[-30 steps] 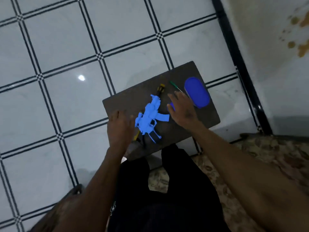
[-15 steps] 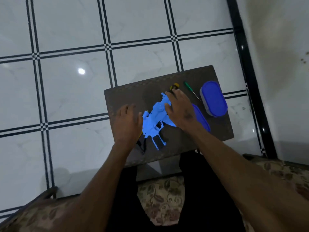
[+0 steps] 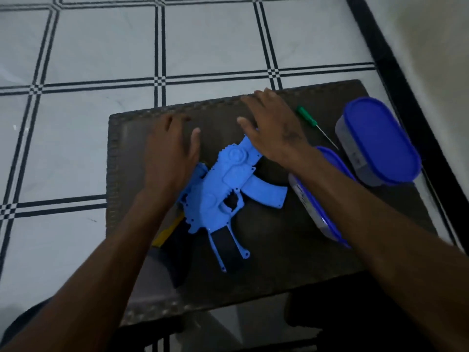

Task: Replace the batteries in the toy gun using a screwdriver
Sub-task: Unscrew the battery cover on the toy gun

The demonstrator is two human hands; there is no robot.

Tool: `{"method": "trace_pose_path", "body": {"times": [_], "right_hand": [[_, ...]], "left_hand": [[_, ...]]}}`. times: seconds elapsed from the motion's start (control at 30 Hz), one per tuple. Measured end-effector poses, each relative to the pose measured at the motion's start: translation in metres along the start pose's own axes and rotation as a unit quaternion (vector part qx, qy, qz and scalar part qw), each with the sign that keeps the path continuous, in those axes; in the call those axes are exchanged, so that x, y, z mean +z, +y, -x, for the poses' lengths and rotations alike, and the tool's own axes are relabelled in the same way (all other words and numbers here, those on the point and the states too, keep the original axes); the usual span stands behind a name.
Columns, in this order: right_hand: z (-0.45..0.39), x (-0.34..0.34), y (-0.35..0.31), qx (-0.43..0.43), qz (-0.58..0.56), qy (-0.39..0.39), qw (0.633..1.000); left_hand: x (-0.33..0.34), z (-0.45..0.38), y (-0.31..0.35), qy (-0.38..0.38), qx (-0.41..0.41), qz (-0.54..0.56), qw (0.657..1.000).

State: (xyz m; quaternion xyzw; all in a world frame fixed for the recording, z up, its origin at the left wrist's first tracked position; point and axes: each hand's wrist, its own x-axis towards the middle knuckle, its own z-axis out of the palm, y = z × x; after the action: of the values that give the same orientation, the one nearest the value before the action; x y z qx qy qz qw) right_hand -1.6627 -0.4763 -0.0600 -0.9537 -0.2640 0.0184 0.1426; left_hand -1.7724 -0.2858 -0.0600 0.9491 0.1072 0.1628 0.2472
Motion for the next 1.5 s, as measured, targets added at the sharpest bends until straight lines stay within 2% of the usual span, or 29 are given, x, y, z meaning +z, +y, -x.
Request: {"method": "trace_pose_path", "body": {"times": [0.17, 0.3, 0.53, 0.73, 0.83, 0.9, 1.5], "right_hand": [[0.053, -0.007, -0.014, -0.020, 0.015, 0.057, 0.998], [0.113, -0.012, -0.027, -0.026, -0.010, 0.061, 0.998], [0.201, 0.008, -0.032, -0.029, 0.021, 0.009, 0.999], [0.232, 0.010, -0.032, -0.039, 0.027, -0.047, 0.998], [0.246, 0.006, -0.031, -0.063, 0.043, -0.167, 0.983], [0.250, 0.008, -0.033, -0.075, 0.069, -0.214, 0.972], [0.217, 0.032, -0.080, -0.054, 0.102, -0.162, 0.980]], "left_hand": [[-0.018, 0.052, 0.009, 0.055, 0.017, 0.017, 0.998], [-0.041, 0.111, 0.014, 0.059, 0.031, -0.002, 0.998], [-0.052, 0.204, 0.003, -0.018, 0.058, -0.052, 0.997], [-0.051, 0.239, -0.016, -0.056, 0.131, -0.117, 0.983], [-0.052, 0.249, -0.032, -0.088, 0.156, -0.149, 0.973], [-0.052, 0.250, -0.040, -0.095, 0.155, -0.162, 0.970], [-0.075, 0.217, -0.072, -0.090, 0.136, -0.159, 0.974]]}}
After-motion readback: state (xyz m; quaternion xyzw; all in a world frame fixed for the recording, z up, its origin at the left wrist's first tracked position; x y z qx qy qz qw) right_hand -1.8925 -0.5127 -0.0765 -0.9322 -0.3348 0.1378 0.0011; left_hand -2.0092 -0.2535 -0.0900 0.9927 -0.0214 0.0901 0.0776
